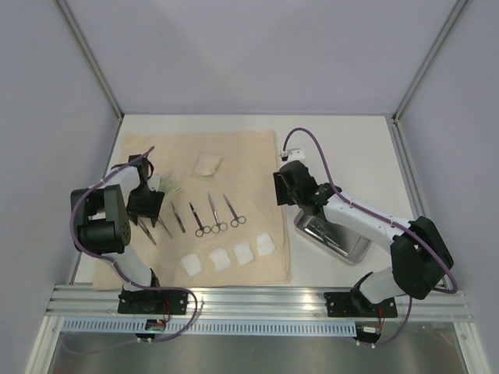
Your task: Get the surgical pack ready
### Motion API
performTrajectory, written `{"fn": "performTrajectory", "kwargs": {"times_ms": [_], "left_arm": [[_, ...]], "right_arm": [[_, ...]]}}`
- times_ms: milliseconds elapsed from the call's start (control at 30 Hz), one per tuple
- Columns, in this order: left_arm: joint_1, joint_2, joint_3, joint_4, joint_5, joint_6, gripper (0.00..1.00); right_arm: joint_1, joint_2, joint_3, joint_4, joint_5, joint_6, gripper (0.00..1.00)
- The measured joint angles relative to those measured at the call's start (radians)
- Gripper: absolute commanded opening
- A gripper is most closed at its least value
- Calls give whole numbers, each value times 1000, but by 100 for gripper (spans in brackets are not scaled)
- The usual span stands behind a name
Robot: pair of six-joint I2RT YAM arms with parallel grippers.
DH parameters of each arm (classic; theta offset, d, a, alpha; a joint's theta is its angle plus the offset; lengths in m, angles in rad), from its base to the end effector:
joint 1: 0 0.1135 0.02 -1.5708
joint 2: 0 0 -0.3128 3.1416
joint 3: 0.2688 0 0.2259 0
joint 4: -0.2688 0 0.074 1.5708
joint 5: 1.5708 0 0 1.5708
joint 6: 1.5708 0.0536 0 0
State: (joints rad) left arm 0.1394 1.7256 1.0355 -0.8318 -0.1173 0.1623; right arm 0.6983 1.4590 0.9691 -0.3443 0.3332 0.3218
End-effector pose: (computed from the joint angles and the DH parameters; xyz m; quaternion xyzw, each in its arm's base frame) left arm 0.2770 0.0452 0.2031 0.0100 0.9979 0.0616 0.0153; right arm 0.2328 0.1725 0.2825 -0.1135 0.9149 0.0383 0.3854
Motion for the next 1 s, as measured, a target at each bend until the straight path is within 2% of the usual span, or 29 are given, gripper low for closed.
{"fn": "performTrajectory", "kwargs": {"times_ms": [267,433,700,800,933,1000], "left_arm": [[0,-33,-16,-22,-8,3,77],[0,-64,-27,-43,-3,19,76],[0,5,-19,-73,10,42,74],[0,8,-18,-74,14,45,71],[0,11,-17,-79,36,44,52],[-4,12,-17,-83,50,45,48]], "right_arm": [[1,0,0,-18,14,-1,59],[1,0,0,-18,25,-2,59],[1,0,0,-35,32,-5,59],[1,0,0,-45,35,-5,59],[1,0,0,-56,36,-5,59],[1,0,0,-60,37,-5,59]]}}
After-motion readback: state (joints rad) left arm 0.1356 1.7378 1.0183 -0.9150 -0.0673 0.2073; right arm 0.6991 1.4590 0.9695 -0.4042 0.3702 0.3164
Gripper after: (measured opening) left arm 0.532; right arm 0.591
